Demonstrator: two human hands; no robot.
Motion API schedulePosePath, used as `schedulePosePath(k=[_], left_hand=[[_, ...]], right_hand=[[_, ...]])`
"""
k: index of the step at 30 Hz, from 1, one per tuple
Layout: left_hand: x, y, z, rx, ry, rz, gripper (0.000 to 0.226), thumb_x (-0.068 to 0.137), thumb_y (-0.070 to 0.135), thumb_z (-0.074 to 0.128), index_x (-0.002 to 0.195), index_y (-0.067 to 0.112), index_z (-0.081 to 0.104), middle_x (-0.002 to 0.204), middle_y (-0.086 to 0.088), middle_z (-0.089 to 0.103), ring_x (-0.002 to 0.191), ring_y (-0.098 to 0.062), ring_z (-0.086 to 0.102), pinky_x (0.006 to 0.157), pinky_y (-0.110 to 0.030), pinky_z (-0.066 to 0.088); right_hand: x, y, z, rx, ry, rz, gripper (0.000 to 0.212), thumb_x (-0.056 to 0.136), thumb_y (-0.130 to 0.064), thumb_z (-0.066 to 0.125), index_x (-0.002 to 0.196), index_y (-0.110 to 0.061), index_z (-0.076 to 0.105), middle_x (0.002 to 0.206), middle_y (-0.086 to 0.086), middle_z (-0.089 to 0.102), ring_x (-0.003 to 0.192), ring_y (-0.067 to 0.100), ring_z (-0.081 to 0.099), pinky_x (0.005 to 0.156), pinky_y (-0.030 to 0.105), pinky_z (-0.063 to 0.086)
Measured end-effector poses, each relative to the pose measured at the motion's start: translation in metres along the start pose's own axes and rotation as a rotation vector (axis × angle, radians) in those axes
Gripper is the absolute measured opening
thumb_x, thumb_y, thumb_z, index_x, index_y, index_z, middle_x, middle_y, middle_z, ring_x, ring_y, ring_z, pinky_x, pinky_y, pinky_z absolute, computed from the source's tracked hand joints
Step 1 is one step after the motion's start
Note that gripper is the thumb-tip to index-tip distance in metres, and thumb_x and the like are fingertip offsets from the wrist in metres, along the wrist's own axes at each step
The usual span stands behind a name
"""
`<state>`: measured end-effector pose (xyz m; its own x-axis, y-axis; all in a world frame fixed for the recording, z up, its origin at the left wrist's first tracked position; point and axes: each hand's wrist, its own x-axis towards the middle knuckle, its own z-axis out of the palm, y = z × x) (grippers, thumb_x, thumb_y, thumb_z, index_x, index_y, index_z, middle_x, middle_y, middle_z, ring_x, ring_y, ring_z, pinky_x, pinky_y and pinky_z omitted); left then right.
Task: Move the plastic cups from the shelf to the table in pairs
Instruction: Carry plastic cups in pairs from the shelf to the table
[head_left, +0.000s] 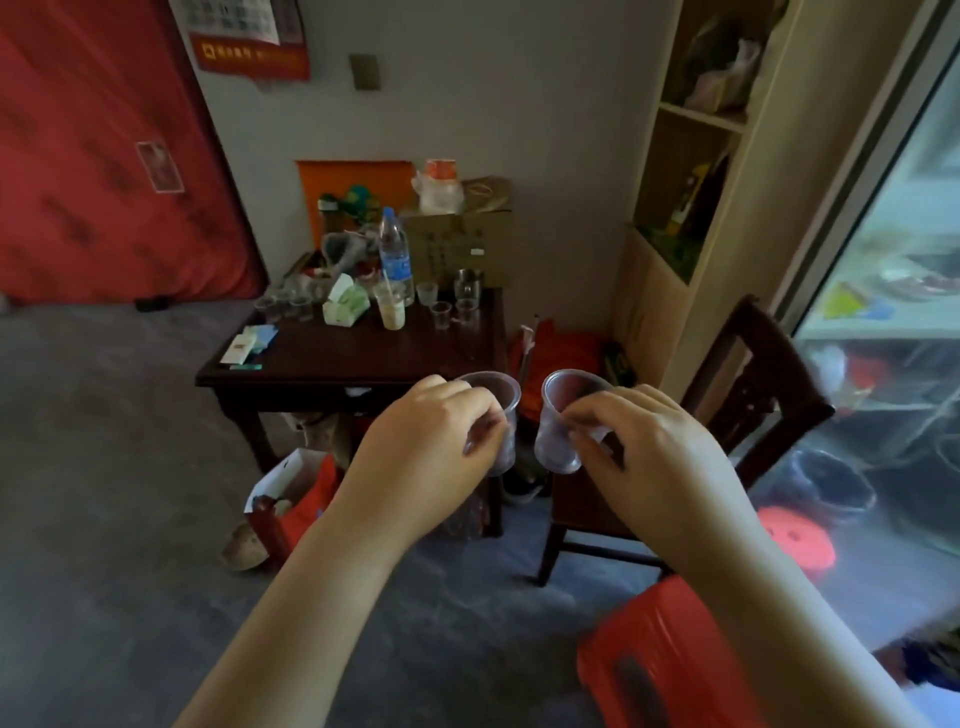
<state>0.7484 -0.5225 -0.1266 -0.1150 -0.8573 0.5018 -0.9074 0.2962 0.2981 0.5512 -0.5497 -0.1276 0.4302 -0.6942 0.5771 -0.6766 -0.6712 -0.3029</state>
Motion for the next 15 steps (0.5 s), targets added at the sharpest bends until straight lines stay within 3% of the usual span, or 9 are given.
schedulePosePath(k=[6,15], left_hand=[[0.05,-0.046,0.038,0.025,-0.027,-0.064,0.012,0.083,0.024,0.06,0.073,0.019,0.06,0.068,0.009,0.055,0.074,-0.01,0.047,0.058,-0.023,0.037],[0.103,-0.159,0.06,0.064,-0.027,-0.171,0.012,0.084,0.03,0.057,0.075,0.022,0.059,0.069,0.013,0.053,0.074,-0.007,0.046,0.058,-0.021,0.035]], right_hand=[[0.063,0.056,0.045,0.025,-0.054,0.004,0.012,0.08,-0.017,0.066,0.091,-0.02,0.064,0.086,-0.007,0.065,0.085,0.012,0.054,0.06,0.033,0.05],[0.163,0.074,0.15,0.1,-0.155,-0.059,0.011,0.083,-0.024,0.059,0.094,-0.023,0.062,0.089,-0.01,0.063,0.086,0.009,0.052,0.063,0.024,0.046]])
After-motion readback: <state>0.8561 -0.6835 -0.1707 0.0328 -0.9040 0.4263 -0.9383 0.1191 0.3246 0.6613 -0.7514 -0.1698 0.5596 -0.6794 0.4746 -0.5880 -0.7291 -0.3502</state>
